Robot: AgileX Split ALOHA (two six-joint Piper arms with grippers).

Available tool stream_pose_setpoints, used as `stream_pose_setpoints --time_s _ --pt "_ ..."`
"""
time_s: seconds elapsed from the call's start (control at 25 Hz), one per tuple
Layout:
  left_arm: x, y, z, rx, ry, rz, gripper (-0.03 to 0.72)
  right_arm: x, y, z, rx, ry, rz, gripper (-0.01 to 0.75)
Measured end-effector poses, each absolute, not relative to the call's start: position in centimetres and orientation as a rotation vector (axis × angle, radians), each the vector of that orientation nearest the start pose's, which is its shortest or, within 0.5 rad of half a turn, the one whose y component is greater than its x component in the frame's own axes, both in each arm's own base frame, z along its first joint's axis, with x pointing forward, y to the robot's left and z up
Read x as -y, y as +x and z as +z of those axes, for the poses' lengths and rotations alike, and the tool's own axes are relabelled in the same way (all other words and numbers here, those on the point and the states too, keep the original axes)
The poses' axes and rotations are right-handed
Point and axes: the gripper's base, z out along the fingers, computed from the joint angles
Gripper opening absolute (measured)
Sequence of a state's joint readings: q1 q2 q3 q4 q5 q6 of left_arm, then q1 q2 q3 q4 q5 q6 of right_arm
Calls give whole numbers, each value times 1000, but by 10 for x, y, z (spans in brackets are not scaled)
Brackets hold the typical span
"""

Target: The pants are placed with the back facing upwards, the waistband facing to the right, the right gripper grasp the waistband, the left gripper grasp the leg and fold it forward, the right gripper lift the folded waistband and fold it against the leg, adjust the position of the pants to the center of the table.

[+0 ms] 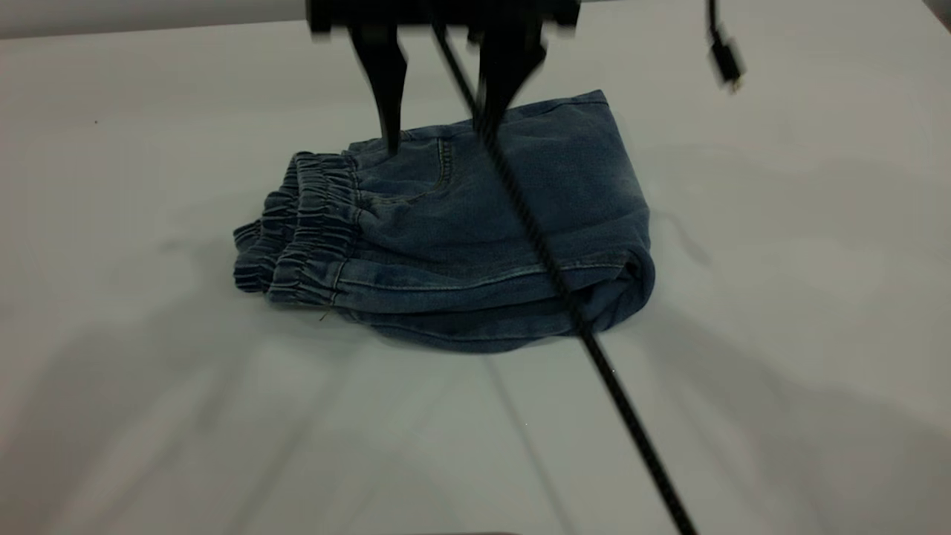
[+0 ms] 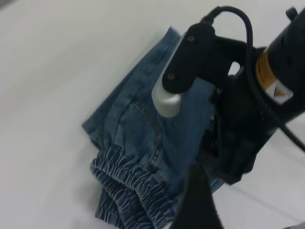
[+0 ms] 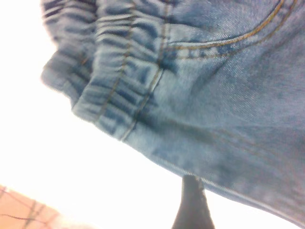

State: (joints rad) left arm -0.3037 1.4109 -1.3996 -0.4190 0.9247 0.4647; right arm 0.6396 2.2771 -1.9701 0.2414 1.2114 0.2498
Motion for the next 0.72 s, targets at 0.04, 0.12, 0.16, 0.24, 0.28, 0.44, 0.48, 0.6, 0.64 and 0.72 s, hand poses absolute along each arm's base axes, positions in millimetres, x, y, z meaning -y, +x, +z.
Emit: stream_pose_setpoints --time_s 0.04,0.12,0.16,0.24,0.28,0.44,0.48,0.6,0.64,0.72 --pt "116 271 394 -2226 753 -440 496 -298 368 205 -3012 -539 418 449" --pt "111 252 410 -2186 774 -436 496 -294 364 230 -2944 -601 421 449" --pt "108 242 417 -2169 783 -434 496 -292 362 240 -2921 -610 425 449" --pt "103 223 427 -2158 812 -432 496 -287 356 265 -2867 -624 444 449" --pt "100 212 433 -2152 827 -425 496 -285 353 276 -2841 -636 453 449" --pt "87 172 449 -2127 877 -394 496 -269 330 339 -2685 -692 517 449" --pt "84 165 454 -2103 874 -386 496 -263 321 357 -2637 -702 536 449" --pt "75 137 468 -2022 859 -361 496 -237 286 411 -2486 -757 559 449" --pt "72 130 471 -2000 853 -356 496 -226 272 427 -2441 -768 557 449" --pt "65 111 478 -1954 836 -329 496 -205 247 449 -2369 -792 534 449"
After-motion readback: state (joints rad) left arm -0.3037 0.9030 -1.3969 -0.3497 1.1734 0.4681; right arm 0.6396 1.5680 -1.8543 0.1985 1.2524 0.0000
